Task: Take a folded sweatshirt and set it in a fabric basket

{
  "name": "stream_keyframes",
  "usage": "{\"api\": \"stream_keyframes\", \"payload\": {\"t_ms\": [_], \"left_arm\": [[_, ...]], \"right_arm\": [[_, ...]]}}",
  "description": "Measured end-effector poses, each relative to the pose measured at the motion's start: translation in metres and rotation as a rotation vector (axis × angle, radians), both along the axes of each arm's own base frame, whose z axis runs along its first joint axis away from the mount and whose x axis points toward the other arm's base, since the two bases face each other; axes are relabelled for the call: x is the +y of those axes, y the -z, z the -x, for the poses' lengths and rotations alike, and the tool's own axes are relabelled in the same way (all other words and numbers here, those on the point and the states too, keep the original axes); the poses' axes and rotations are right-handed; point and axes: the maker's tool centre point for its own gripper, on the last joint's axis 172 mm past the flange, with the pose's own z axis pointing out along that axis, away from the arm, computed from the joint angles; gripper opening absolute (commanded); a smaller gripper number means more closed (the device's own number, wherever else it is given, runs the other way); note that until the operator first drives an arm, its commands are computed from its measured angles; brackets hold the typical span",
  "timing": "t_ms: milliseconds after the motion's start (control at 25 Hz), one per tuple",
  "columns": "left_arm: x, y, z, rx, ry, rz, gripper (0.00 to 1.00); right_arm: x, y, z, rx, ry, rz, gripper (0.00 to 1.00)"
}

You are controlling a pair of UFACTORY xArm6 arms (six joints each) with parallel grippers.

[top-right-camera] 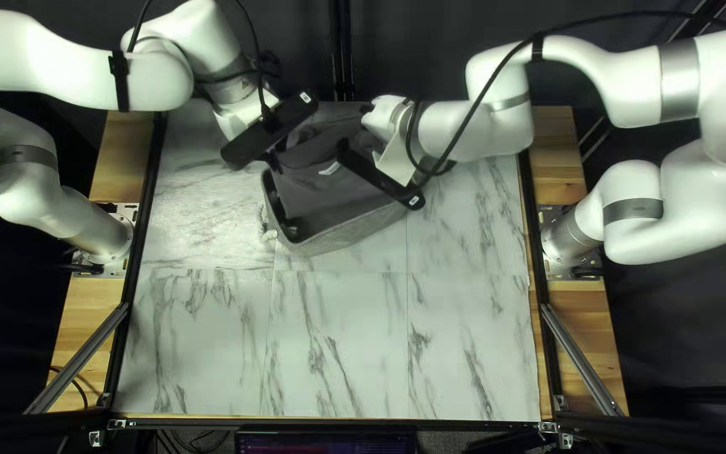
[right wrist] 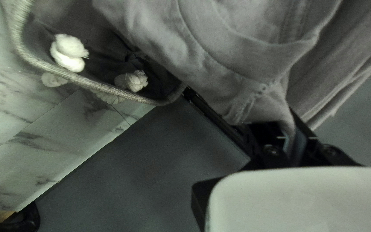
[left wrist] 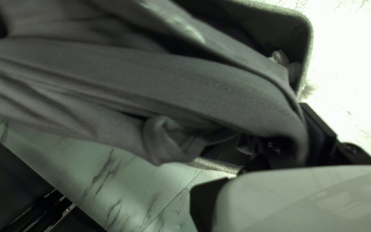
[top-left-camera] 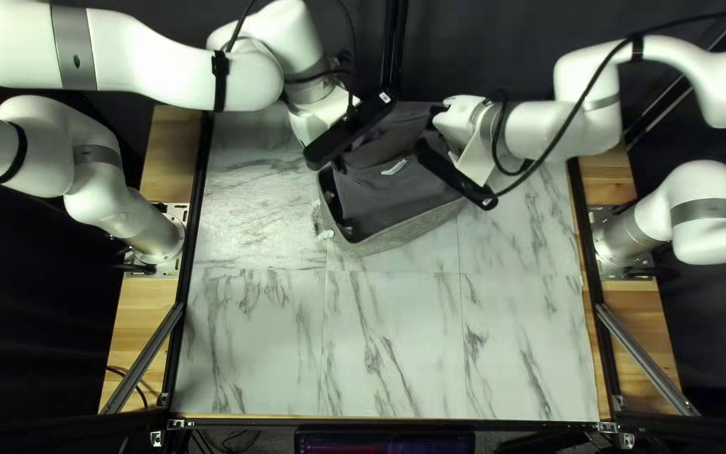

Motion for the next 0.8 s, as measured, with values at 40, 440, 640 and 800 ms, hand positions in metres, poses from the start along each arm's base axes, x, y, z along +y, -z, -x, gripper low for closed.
{"api": "stream_keyframes", "payload": {"t_ms": [40, 440, 640, 800], "left_arm": [[0.000, 0.004, 0.000, 0.001, -0.002, 0.002, 0.00], [-0.017, 0.043, -0.007, 0.018, -0.020, 0.025, 0.00], [-0.033, 0.059, -0.014, 0.031, -0.032, 0.040, 0.00], [-0.040, 0.067, -0.020, 0.038, -0.042, 0.048, 0.00]], "right_arm": [[-0.003, 0.004, -0.002, 0.000, -0.002, -0.002, 0.00], [-0.007, 0.038, -0.007, -0.017, -0.024, -0.033, 0.00], [0.007, 0.045, -0.003, -0.017, -0.032, -0.041, 0.00], [0.015, 0.059, 0.001, -0.015, -0.035, -0.047, 0.00]]}}
